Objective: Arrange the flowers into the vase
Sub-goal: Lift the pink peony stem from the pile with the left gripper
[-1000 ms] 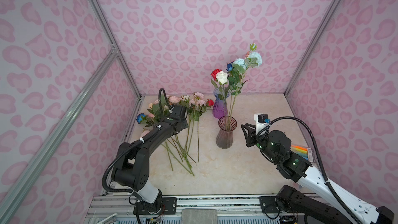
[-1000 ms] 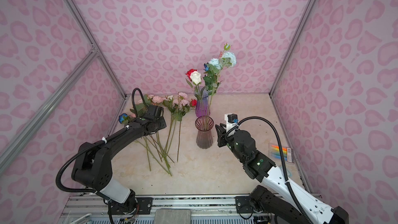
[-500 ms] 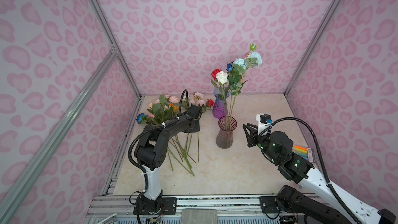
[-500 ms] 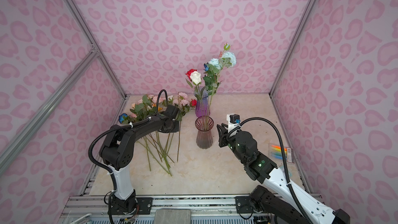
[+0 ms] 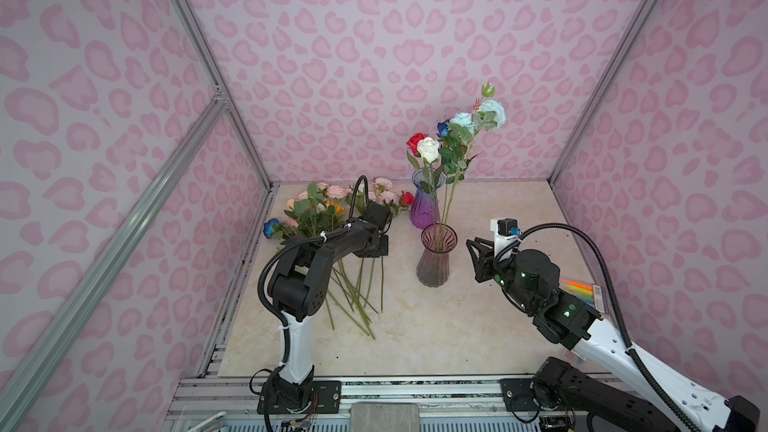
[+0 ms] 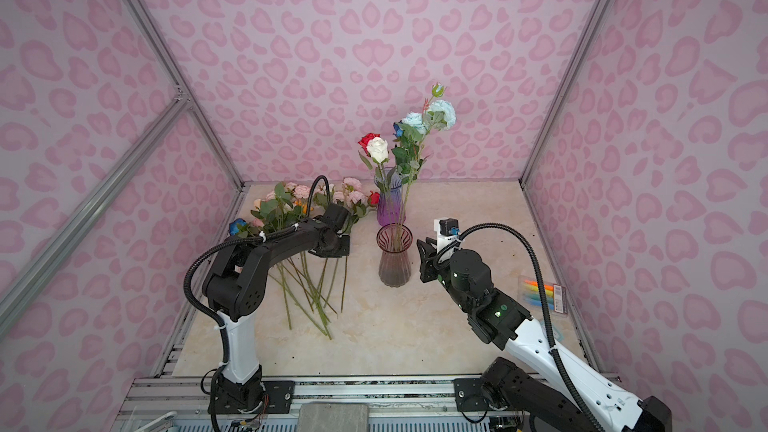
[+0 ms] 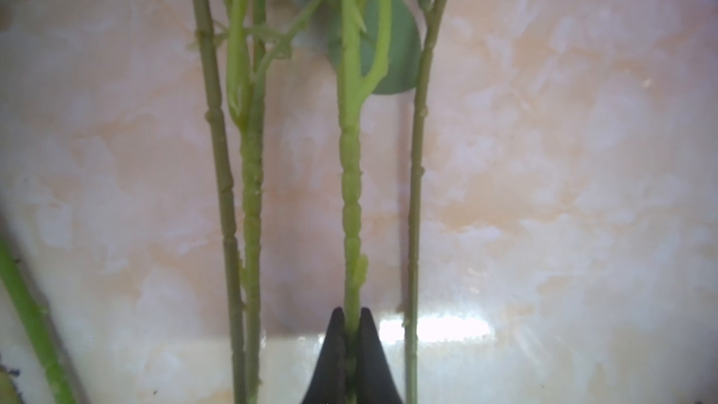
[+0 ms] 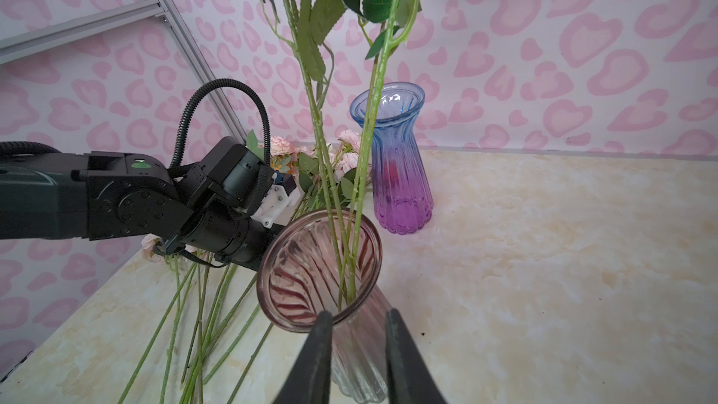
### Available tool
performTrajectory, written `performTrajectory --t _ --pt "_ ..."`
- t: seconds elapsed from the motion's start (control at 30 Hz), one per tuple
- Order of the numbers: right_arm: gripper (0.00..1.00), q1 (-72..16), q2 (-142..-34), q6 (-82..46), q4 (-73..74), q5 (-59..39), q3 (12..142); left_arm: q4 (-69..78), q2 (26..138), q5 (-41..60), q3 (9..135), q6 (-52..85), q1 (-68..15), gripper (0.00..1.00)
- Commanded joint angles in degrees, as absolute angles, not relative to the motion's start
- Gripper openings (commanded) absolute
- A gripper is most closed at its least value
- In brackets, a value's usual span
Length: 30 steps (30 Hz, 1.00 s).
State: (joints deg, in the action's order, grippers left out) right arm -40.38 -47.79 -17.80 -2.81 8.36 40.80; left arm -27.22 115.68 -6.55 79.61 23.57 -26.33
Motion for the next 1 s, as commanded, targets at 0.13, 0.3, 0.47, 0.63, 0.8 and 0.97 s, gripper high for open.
performTrajectory --t 0.13,0.3,0.47,0.63,0.8,0.97 --pt "0.25 -40.35 -48.31 -17.75 -1.65 8.75 41.13 -23.81 111.50 -8.04 80.31 25.64 -26.37 0.03" --pt "0.25 -40.35 -47.83 -17.53 -2.28 9.10 41.48 -21.06 107.49 -8.09 79.06 26.56 -26.37 0.03" --pt "0.25 -40.35 -47.31 -17.31 -2.72 9.58 41.66 -18.66 101.05 -9.49 77.70 27.59 -26.37 0.03" --pt "0.25 -40.35 -47.24 -17.33 -2.77 9.25 42.18 -14.02 90.51 -9.67 72.42 28.12 -26.37 0.03" --pt "0.26 -40.42 -47.65 -16.67 -3.57 8.05 44.30 -8.57 77.14 -8.38 64.83 26.03 -26.43 0.03" --pt "0.27 -40.41 -47.22 -16.26 -5.56 8.09 46.93 -3.88 62.87 -6.14 56.13 24.12 -26.98 0.03"
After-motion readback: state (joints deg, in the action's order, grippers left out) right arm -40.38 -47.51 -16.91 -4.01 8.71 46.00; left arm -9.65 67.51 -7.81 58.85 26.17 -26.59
